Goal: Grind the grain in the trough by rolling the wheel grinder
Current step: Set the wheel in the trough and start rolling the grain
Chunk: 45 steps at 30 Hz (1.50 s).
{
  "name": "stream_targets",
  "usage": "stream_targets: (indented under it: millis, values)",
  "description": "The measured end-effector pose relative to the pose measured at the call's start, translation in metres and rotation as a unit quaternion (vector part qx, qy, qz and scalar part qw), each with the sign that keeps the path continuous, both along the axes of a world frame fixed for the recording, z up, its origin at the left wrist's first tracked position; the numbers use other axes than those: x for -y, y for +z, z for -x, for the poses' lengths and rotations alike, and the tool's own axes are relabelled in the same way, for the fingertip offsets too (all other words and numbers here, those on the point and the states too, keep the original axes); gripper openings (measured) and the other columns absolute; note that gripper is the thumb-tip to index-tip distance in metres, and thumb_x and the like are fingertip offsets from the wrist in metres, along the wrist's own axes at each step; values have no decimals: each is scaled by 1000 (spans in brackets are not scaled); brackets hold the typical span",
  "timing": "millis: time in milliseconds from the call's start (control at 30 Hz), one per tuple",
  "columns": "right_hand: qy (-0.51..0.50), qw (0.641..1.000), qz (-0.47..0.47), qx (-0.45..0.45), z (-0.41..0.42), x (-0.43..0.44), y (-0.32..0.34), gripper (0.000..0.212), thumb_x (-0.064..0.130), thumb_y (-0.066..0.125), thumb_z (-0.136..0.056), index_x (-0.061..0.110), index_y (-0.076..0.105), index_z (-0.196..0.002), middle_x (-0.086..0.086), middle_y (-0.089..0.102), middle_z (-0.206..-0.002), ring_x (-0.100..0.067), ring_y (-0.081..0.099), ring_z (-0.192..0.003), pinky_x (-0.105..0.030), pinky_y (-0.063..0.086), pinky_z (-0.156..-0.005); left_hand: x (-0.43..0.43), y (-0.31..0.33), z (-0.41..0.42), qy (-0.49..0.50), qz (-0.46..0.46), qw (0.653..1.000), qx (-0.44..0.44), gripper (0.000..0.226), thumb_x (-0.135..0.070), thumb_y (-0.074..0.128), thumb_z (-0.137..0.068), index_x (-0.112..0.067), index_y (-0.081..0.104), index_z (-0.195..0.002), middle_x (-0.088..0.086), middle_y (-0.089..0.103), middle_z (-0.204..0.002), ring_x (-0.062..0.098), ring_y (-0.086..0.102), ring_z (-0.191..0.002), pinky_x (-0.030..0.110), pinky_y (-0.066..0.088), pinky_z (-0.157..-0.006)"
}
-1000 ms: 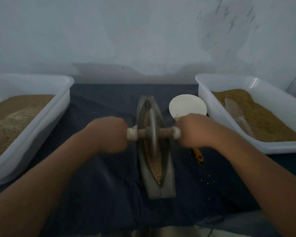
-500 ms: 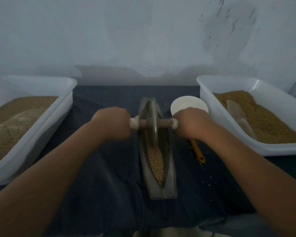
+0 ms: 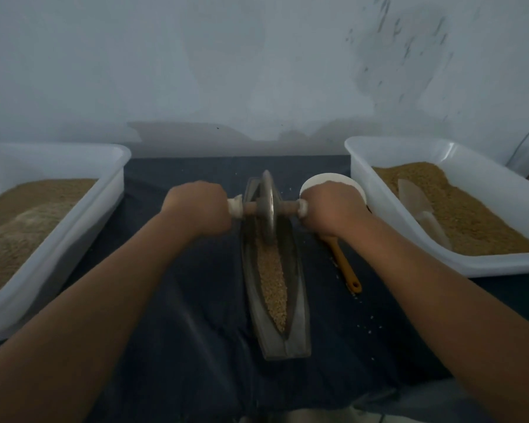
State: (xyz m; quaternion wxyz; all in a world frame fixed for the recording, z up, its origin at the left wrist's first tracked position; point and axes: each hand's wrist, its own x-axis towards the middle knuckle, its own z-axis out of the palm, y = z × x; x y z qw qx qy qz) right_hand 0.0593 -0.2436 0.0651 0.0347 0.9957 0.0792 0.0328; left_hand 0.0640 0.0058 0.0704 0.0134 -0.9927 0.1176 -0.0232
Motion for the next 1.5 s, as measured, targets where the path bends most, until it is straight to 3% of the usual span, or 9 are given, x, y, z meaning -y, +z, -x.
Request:
stream_targets:
  millis: [133, 267, 433, 567, 767, 833, 1100, 1333, 1500]
  values:
    - [44, 995, -10, -84, 64, 11, 4, 21, 30, 64, -94, 30, 58, -74, 7, 61, -75, -7, 57, -67, -26, 42, -60, -21, -14, 47, -61, -4, 995, -74, 23, -42, 65, -73, -23, 54, -67, -9, 59, -68, 17, 63, -67, 30, 53, -62]
    - [79, 993, 52, -64, 108, 21, 12, 24, 36, 62, -94, 32, 51, -73, 11, 49, -66, -2, 43, -56, -18, 21, -52, -36, -37, 94, -66, 2, 997, -31, 24, -52, 53, -62, -28, 53, -64, -11, 51, -56, 3, 46, -51, 24, 30, -46]
    - [24, 999, 23, -29, 40, -3, 11, 22, 29, 61, -99, 25, 57, -78, 8, 55, -80, -15, 63, -85, -31, 43, -78, -13, -19, 37, 19, 5, 1000, -5, 20, -44, 63, -75, -23, 61, -76, -8, 61, -73, 18, 60, -65, 31, 51, -63]
    - [11, 1000, 24, -14, 5, -5, 16, 24, 32, 65, -94, 22, 57, -73, 2, 61, -77, -19, 63, -76, -31, 41, -63, -3, -1, 8, 22, 20, 998, -46, 17, -37, 66, -82, -20, 62, -83, -1, 66, -84, 26, 68, -81, 42, 61, -81]
    - [67, 967, -53, -242, 89, 28, 14, 7, 39, 72, -76, 34, 67, -75, 14, 70, -74, -1, 67, -63, -19, 44, -52, -31, -20, 87, -98, -8, 994, -49, 17, -42, 59, -66, -27, 50, -63, -10, 54, -59, 4, 51, -53, 25, 41, -50]
    - [70, 966, -54, -242, 99, 30, 13, 7, 42, 70, -73, 36, 67, -75, 27, 68, -76, 3, 66, -64, -16, 41, -49, -34, -24, 95, -105, -6, 993, -49, 17, -45, 55, -63, -29, 51, -62, -11, 52, -56, 3, 49, -51, 24, 38, -49]
    - [-28, 999, -44, -16, 10, 7, -10, 24, 35, 63, -96, 26, 61, -74, 4, 65, -80, -15, 61, -75, -36, 51, -74, 0, 5, 4, -18, -27, 999, -1, 23, -44, 63, -78, -24, 54, -72, -6, 56, -73, 24, 59, -72, 34, 50, -68]
    - [50, 974, -39, -219, 83, 30, 8, 9, 36, 71, -81, 33, 65, -75, 6, 66, -75, -5, 65, -67, -22, 45, -56, -20, -5, 66, -109, -31, 985, -128, 15, -37, 63, -72, -26, 55, -66, -9, 57, -62, 5, 57, -57, 24, 46, -53]
    - [53, 984, -23, -169, 80, 22, 9, 13, 40, 70, -82, 33, 64, -74, 7, 65, -73, -5, 62, -65, -24, 44, -56, -22, -21, 71, -71, -25, 994, -78, 20, -44, 60, -70, -25, 54, -65, -9, 55, -61, 8, 56, -57, 26, 41, -53]
